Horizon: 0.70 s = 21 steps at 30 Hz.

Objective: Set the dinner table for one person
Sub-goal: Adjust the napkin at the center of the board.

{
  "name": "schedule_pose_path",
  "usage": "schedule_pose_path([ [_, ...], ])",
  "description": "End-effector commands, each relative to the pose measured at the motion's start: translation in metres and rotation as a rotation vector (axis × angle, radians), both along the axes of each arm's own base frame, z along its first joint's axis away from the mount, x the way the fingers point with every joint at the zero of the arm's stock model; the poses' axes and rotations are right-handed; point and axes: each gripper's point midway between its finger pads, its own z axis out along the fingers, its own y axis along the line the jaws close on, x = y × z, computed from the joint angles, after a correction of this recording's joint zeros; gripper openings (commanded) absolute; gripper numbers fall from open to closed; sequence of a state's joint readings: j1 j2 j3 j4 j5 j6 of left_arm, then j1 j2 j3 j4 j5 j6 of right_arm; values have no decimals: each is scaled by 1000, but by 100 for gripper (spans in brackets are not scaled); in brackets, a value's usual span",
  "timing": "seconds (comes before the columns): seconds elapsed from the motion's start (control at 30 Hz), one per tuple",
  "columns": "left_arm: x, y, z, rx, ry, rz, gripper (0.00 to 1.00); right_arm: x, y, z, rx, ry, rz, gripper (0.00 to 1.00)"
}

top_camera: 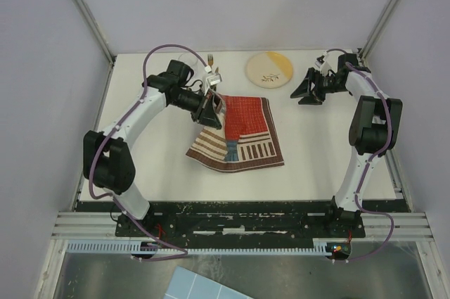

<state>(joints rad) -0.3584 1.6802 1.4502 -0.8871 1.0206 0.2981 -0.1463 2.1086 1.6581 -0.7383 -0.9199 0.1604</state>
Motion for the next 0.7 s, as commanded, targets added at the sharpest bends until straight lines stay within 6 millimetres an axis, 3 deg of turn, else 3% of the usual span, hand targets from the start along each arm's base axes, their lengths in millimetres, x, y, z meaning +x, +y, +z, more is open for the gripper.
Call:
schedule_pose_path([
  [0.0,5,17,16,55,-182,-5,34,4,0,7,19,-35,11,71],
  [0.03,7,20,16,73,-199,6,45,4,0,7,19,-35,13,71],
  [0.17,19,35,19,119,-275,69,65,3,0,6,21,-30,13,71],
  [0.67,54,89,61,199,-441,258,70,1,2,12,27,-41,22,71],
])
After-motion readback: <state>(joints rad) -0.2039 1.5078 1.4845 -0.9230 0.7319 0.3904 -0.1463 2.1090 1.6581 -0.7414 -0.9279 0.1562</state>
